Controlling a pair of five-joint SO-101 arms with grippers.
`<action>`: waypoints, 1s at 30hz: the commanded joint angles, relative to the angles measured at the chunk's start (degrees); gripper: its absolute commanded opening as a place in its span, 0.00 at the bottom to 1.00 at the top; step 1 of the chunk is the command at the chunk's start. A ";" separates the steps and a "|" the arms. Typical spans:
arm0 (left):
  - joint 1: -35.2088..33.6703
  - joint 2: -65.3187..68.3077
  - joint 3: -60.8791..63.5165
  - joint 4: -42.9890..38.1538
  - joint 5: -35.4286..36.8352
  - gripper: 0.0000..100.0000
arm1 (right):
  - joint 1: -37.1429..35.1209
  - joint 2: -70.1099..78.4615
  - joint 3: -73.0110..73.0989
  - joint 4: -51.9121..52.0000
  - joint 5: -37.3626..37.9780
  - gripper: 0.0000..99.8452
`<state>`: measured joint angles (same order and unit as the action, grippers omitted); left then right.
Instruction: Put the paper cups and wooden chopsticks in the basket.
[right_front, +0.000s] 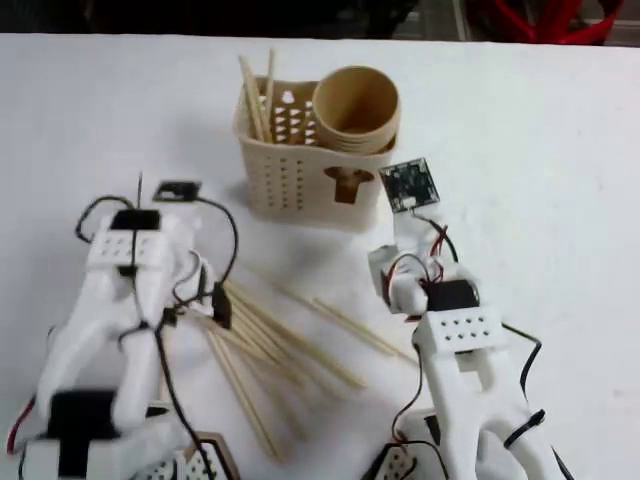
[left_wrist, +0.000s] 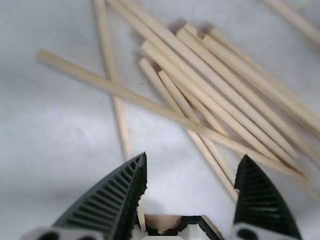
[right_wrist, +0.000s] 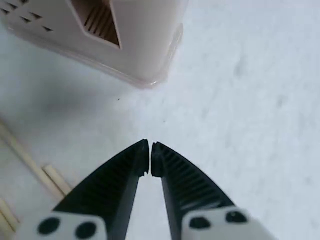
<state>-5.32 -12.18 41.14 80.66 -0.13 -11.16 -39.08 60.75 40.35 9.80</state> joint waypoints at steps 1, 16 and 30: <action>1.19 7.78 -2.64 -5.19 -0.09 0.26 | 0.84 -1.71 -0.44 -0.92 -0.62 0.02; 1.45 19.56 -6.95 -14.51 0.44 0.14 | 0.84 -1.71 -0.44 -0.92 -0.62 0.02; 1.54 19.56 -8.62 -14.51 0.44 0.02 | 0.84 -1.71 -0.44 -0.92 -0.62 0.02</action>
<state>-3.47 7.16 34.81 69.05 0.13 -11.08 -39.08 60.75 40.26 9.80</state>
